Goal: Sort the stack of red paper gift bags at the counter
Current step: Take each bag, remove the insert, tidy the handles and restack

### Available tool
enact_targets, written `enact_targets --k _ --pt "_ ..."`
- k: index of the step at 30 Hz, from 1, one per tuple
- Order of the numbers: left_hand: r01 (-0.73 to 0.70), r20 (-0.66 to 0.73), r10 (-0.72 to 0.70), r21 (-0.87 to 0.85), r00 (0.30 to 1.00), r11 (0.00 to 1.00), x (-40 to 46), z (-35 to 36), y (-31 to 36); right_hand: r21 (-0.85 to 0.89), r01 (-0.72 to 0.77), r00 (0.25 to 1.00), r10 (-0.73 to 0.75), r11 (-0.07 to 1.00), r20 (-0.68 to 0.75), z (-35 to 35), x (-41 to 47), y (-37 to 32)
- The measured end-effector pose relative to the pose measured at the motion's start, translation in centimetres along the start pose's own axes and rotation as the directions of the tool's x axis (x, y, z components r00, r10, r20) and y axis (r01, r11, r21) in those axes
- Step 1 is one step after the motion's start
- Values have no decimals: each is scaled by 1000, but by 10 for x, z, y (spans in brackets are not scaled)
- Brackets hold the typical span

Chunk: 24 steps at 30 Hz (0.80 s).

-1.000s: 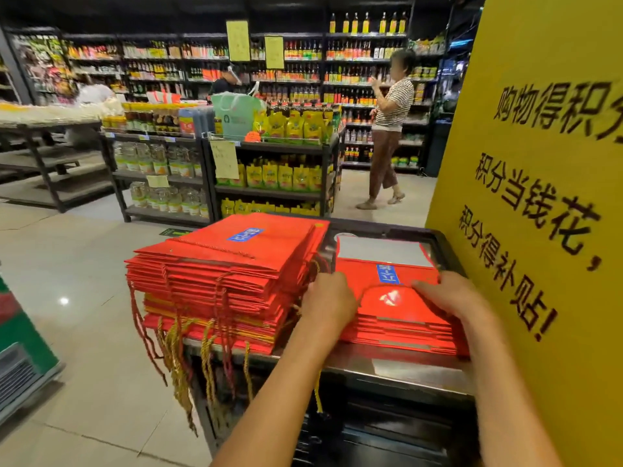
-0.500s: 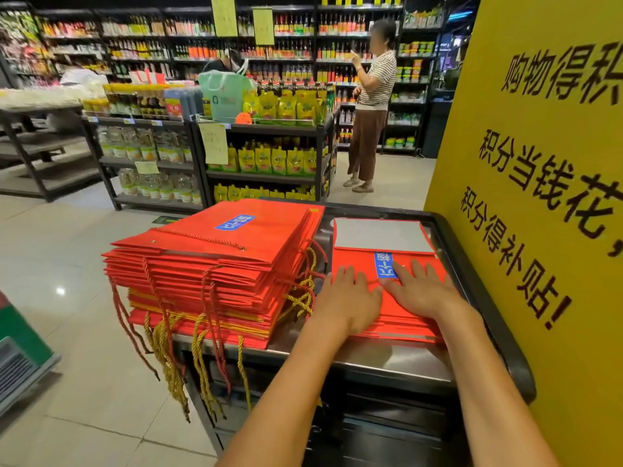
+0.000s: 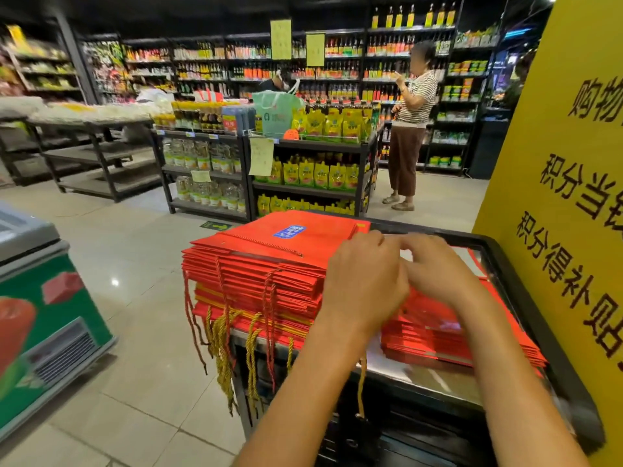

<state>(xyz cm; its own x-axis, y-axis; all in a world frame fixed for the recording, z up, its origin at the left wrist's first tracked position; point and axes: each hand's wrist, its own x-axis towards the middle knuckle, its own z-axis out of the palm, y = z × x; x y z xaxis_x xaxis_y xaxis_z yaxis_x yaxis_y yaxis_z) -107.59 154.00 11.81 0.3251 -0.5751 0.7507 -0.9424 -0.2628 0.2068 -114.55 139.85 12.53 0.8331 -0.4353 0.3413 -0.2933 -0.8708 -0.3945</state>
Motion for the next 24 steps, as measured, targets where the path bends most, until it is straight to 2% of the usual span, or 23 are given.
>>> enact_targets --k 3,5,7,9,12,16,21,24 --pt "74 -44 -71 77 996 994 -2 -50 -27 100 149 988 -153 984 28 8 28 -41" --pt "168 -42 -163 152 986 974 -7 -74 -58 142 187 977 -199 972 78 15 48 -63" --pt "276 -39 -275 237 961 931 -13 -92 -91 190 192 960 -224 963 166 25 60 -82" --pt "370 -41 -374 280 926 886 -23 -104 -118 167 221 919 -263 961 293 35 66 -95" --pt "462 -29 -470 246 882 852 -39 -114 -145 83 258 856 -268 963 442 47 68 -103" --pt "564 3 -571 156 821 811 -57 -115 -161 90 303 839 -310 949 446 47 61 -98" --pt "689 -84 -685 25 723 724 -73 -115 -152 131 316 802 -338 940 493 31 54 -84" --pt "710 -102 -718 -107 688 696 -81 -113 -140 108 339 782 -344 935 520 18 57 -91"
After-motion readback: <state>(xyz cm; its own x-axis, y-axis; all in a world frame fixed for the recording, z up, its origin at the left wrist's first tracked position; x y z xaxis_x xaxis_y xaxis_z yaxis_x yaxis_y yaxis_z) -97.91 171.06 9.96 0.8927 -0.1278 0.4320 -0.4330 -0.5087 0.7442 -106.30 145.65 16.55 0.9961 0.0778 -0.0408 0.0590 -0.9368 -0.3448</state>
